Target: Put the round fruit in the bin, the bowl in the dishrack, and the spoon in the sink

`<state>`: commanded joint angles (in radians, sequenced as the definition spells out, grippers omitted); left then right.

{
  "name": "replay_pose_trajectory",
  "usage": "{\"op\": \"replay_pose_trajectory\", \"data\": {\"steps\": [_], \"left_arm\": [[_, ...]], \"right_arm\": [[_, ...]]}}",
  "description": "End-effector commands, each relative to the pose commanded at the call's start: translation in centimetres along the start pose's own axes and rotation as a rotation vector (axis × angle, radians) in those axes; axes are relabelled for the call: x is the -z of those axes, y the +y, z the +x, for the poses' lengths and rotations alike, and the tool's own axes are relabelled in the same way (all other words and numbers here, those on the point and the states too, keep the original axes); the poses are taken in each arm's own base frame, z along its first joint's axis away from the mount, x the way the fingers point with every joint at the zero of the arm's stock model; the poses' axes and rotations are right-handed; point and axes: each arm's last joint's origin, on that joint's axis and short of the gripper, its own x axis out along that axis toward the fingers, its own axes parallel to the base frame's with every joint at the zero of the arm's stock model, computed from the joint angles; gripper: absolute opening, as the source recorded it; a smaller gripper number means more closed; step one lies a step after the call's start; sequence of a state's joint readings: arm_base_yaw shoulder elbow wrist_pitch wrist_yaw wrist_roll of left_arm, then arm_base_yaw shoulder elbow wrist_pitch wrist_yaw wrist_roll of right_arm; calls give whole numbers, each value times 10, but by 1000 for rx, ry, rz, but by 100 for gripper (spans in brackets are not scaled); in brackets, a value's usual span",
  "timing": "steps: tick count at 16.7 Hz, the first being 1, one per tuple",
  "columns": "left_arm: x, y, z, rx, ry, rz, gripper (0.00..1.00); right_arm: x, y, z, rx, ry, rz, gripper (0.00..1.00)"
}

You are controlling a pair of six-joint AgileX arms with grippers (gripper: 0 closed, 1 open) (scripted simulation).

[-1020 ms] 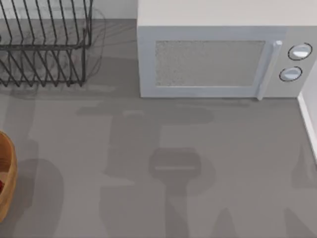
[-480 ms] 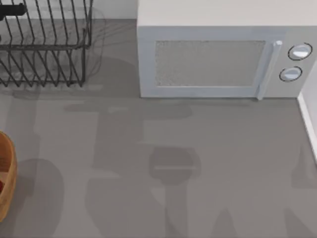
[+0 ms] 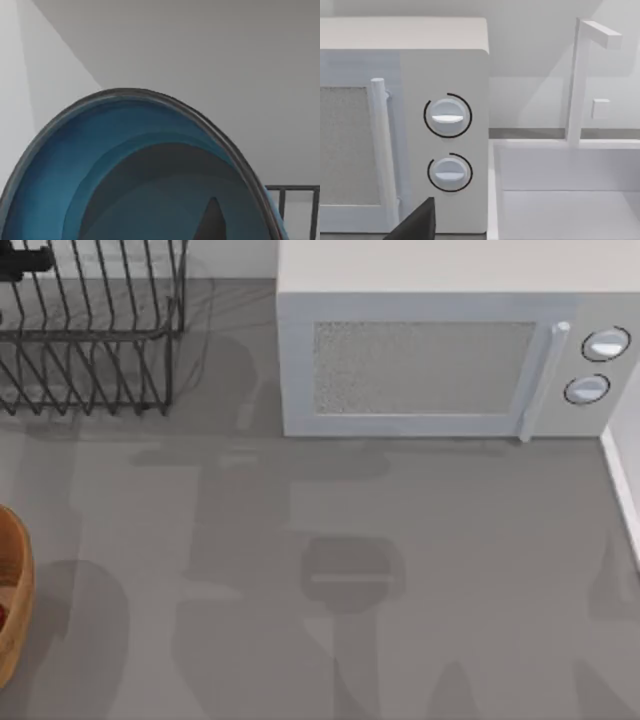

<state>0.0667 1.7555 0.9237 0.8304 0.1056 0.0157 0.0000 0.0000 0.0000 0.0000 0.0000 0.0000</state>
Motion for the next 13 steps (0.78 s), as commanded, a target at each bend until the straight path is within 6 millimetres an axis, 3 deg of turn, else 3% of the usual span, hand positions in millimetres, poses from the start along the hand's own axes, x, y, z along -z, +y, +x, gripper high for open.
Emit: {"op": "replay_pose_trajectory", "data": {"steps": [4,13], "left_arm": [[0,0,0,0,0,0,98],[0,1,0,-2,-1,0,100]], "right_arm": [[0,0,0,0,0,0,100],[0,0,0,0,0,0,100]]}}
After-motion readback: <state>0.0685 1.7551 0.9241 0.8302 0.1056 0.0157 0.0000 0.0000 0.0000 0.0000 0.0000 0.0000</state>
